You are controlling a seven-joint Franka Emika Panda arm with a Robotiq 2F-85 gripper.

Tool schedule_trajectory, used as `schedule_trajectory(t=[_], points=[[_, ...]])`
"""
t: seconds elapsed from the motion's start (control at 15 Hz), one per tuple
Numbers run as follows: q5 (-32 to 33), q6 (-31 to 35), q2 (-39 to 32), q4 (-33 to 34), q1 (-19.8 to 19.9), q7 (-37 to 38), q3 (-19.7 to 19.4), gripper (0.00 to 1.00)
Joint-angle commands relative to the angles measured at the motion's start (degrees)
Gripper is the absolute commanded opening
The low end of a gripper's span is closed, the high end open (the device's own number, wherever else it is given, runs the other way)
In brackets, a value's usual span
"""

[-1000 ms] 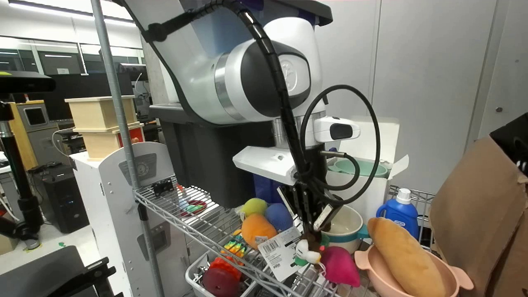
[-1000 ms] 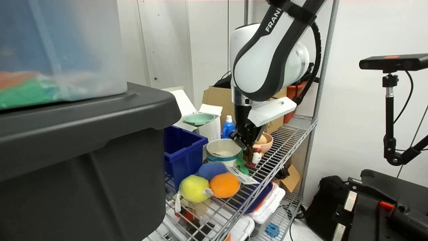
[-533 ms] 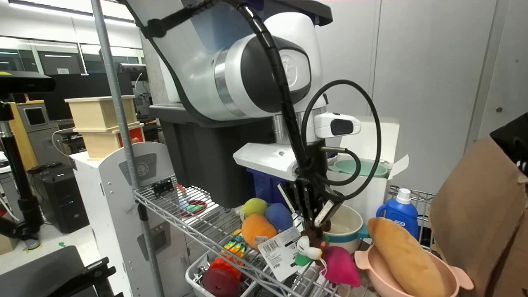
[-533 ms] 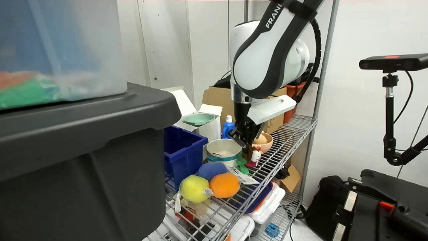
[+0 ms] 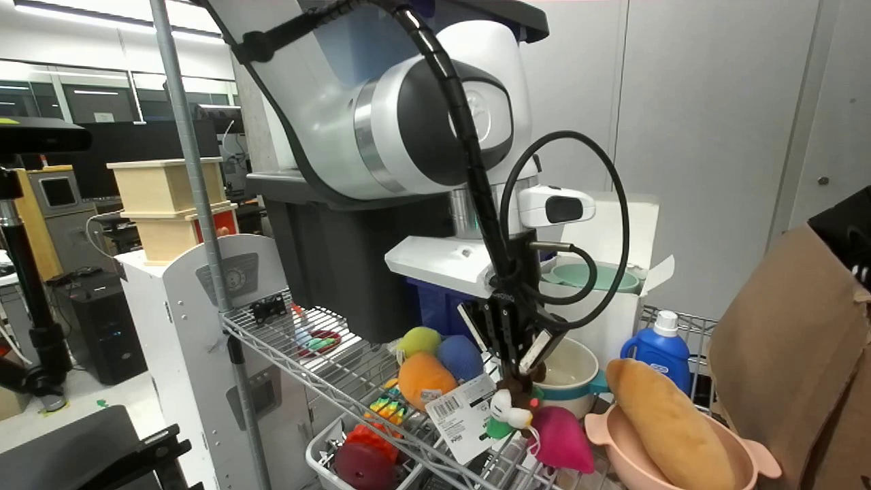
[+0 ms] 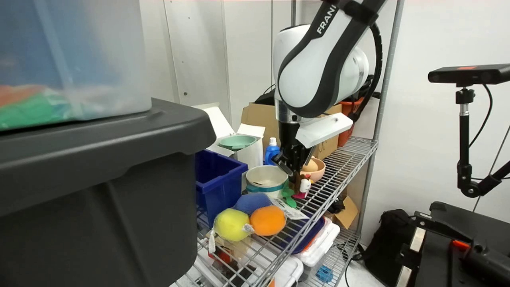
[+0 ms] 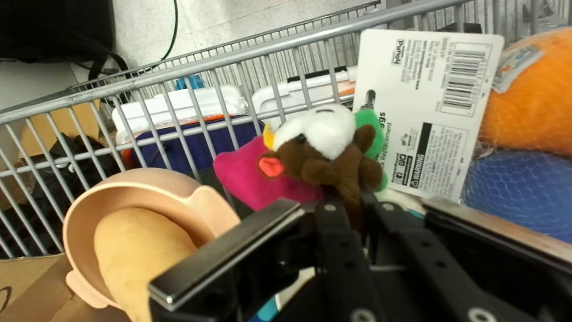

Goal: Put the brown doll in the blue trailer

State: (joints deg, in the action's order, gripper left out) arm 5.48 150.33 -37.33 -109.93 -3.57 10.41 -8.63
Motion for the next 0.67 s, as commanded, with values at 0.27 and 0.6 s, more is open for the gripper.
schedule_trajectory(t=[0.27, 0.6], points=[[1.82, -0.76, 3.69, -2.19, -0.37, -1.42, -0.25, 0.03], [2.34, -0.53, 7.54, -3.89, -1.02, -1.91, 0.12, 0.03]])
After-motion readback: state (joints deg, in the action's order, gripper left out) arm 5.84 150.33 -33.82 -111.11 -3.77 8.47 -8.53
